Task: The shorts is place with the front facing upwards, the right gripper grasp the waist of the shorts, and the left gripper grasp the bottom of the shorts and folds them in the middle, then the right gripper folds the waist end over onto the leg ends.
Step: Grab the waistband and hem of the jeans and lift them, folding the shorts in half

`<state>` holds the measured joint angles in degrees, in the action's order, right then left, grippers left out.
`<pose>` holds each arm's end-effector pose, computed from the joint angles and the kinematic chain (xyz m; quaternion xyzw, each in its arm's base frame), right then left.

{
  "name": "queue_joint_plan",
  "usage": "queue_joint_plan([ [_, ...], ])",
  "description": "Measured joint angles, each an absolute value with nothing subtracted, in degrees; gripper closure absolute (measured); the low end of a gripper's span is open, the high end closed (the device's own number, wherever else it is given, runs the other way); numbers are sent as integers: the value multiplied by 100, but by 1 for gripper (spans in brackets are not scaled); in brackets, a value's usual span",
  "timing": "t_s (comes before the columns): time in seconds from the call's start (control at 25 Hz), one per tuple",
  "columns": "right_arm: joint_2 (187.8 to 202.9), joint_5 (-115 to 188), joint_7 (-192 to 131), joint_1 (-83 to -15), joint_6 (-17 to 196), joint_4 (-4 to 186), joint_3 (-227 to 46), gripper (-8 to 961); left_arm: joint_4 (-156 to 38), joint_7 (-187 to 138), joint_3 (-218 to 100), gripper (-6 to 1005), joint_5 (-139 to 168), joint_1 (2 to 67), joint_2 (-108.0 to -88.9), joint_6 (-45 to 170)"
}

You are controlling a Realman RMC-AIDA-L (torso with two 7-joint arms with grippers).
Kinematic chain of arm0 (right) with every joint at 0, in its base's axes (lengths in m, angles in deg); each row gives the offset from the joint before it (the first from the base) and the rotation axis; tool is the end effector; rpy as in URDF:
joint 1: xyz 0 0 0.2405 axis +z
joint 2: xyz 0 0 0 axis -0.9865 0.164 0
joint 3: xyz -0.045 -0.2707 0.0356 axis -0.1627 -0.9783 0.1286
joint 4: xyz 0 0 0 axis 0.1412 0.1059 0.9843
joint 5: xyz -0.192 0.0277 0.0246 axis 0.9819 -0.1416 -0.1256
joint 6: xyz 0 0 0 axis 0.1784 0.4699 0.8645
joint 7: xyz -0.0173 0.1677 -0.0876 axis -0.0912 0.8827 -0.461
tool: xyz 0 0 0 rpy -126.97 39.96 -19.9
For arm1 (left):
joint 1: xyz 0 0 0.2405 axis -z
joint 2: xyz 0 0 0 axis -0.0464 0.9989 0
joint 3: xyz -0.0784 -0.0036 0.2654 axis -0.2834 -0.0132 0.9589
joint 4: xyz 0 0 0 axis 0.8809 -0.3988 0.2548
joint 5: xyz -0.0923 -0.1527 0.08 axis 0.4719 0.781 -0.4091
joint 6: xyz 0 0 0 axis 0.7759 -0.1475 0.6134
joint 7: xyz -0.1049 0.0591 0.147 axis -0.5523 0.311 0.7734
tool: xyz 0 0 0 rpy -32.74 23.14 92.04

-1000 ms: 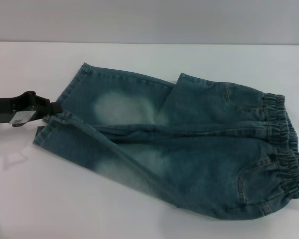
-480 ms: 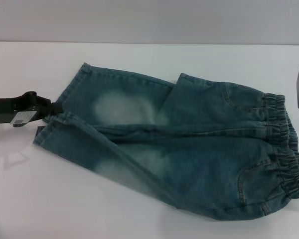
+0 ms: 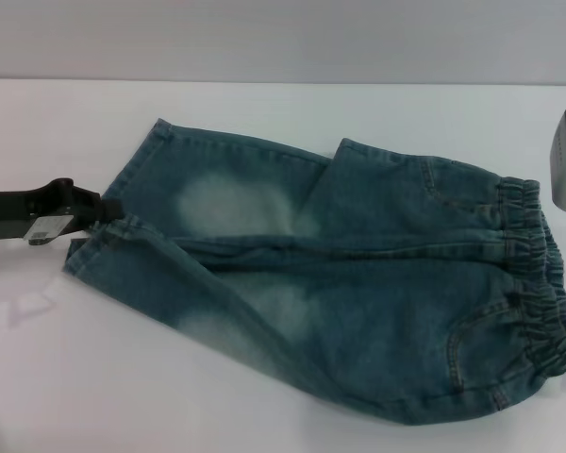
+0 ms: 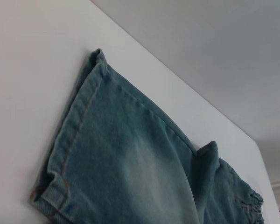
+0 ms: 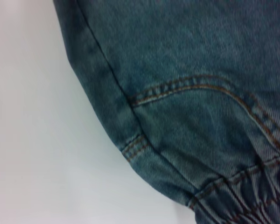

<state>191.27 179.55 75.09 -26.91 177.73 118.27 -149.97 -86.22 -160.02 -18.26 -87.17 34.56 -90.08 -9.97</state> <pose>0.2949 0.3517 -0.0105 0.9125 -0.2228 0.3363 0.0682 -0.3135 0.3742 0.0062 -0.7144 -0.6597 -0.2102 0.1012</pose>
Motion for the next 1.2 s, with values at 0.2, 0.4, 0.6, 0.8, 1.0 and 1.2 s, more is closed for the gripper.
queue_joint_plan([
  [0.2,19130,17779,7485,-2665,17847,11853,-14980,367,-8592,-15967,-1829,914,-8718,3447,-9019,-992],
  [0.4,19133,17732,7438,-2640,17926,11883,-14979,376,-8588,-15921,-1845,913,-8715,3440,-9028,-1016],
  [0.6,19140,17720,7430,-2624,18008,11968,-14979,384,-8586,-15898,-1857,912,-8715,3430,-9034,-1021],
  [0.8,19161,17673,7414,-2622,18020,11993,-14946,393,-8586,-15883,-1863,911,-8715,3429,-9039,-1021],
  [1.0,19177,17592,7400,-2637,17988,12020,-14934,402,-8586,-15836,-1866,909,-8698,3435,-9047,-1020],
  [1.2,19187,17555,7350,-2640,17975,12021,-14932,410,-8587,-15835,-1869,908,-8700,3450,-9047,-1005],
])
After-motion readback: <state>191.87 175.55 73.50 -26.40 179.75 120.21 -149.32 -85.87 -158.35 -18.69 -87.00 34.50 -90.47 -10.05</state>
